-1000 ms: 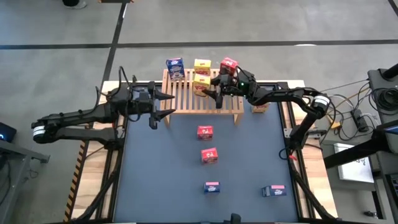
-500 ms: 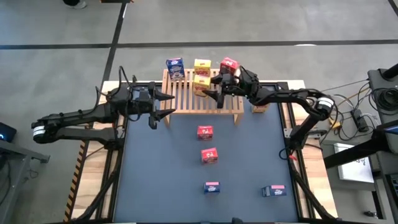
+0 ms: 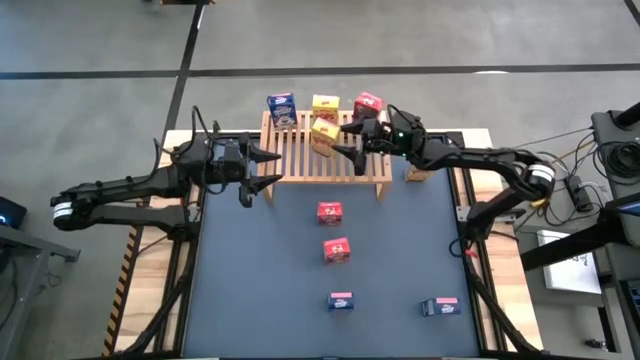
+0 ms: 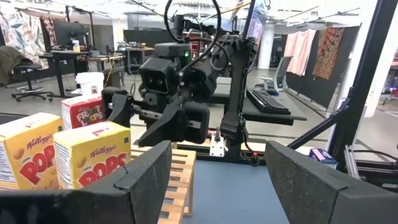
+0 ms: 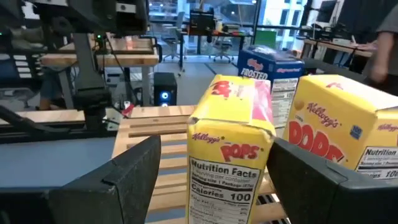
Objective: Stack cereal on shelf
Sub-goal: Put the left yellow cereal box on the shelf aligned with the other yellow cereal box
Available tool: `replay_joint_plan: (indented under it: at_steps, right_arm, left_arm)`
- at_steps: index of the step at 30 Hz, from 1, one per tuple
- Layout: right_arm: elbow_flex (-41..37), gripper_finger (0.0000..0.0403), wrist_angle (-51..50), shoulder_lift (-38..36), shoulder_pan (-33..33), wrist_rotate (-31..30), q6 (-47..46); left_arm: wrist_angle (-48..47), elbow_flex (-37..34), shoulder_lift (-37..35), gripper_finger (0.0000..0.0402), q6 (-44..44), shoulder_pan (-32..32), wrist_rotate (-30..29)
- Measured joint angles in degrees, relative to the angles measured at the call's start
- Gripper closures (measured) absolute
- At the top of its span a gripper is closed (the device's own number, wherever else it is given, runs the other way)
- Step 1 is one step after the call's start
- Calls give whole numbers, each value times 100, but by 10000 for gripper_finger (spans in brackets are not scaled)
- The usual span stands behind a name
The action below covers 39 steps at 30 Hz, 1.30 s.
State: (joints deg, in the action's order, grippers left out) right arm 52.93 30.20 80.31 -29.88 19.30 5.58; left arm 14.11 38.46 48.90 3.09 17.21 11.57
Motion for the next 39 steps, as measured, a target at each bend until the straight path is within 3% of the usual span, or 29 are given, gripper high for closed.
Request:
replay_joint_plan:
  at_steps: [6, 11, 21, 33, 39]
  right_arm:
    - [0, 131, -287, -317, 23, 5, 50]
    - [0, 130, -615, -663, 53, 14, 149]
    - [0, 131, -1155, -1470, 88, -65, 267]
    - [-9, 131, -1507, -1292, 93, -451, -75]
    - [-385, 137, -1171, -1116, 444, -1455, -51]
  left_arm:
    - [30, 0, 20, 159, 47, -33, 25]
    - [400, 0, -20, 159, 50, -42, 564]
    - [449, 0, 35, 159, -22, -35, 555]
    - [590, 0, 294, 159, -68, -35, 553]
    - [593, 0, 416, 159, -65, -35, 553]
